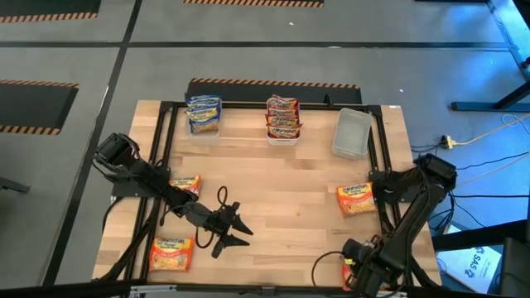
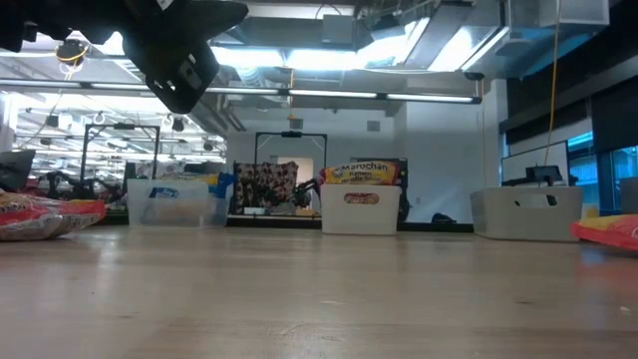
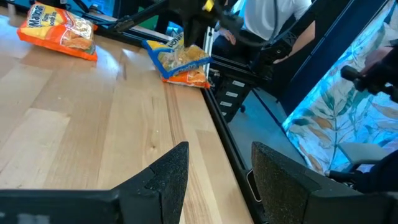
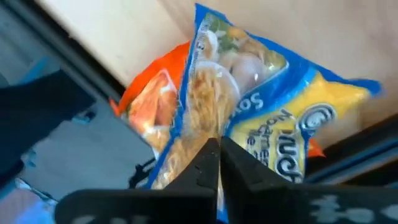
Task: Sort Maruchan noodles
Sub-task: Put the blue noodle pack into the transparent bin
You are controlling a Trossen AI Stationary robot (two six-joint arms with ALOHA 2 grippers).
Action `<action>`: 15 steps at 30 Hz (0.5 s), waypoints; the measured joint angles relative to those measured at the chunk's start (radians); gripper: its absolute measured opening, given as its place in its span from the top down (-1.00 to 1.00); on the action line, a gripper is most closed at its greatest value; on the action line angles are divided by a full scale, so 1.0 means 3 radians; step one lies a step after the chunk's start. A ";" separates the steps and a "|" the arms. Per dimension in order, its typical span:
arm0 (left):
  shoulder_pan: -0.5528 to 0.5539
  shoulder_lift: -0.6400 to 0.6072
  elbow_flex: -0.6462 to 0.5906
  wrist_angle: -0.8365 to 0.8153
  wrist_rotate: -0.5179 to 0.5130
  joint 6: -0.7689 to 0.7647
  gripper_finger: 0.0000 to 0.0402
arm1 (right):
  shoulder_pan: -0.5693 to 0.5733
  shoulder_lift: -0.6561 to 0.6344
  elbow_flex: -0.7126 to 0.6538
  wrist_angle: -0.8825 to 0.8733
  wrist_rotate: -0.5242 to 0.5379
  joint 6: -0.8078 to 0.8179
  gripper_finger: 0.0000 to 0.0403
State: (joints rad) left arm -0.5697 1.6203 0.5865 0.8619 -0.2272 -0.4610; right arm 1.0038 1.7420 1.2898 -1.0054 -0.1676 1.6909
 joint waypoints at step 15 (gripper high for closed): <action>-0.0001 0.0000 0.0000 0.0000 0.0029 -0.0004 0.16 | -0.0100 -0.0008 0.0247 -0.0218 0.0257 -0.0181 0.78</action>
State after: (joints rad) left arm -0.5701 1.6203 0.5865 0.8619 -0.2185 -0.4622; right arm 0.9739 1.7396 1.3638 -1.0709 -0.0905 1.6367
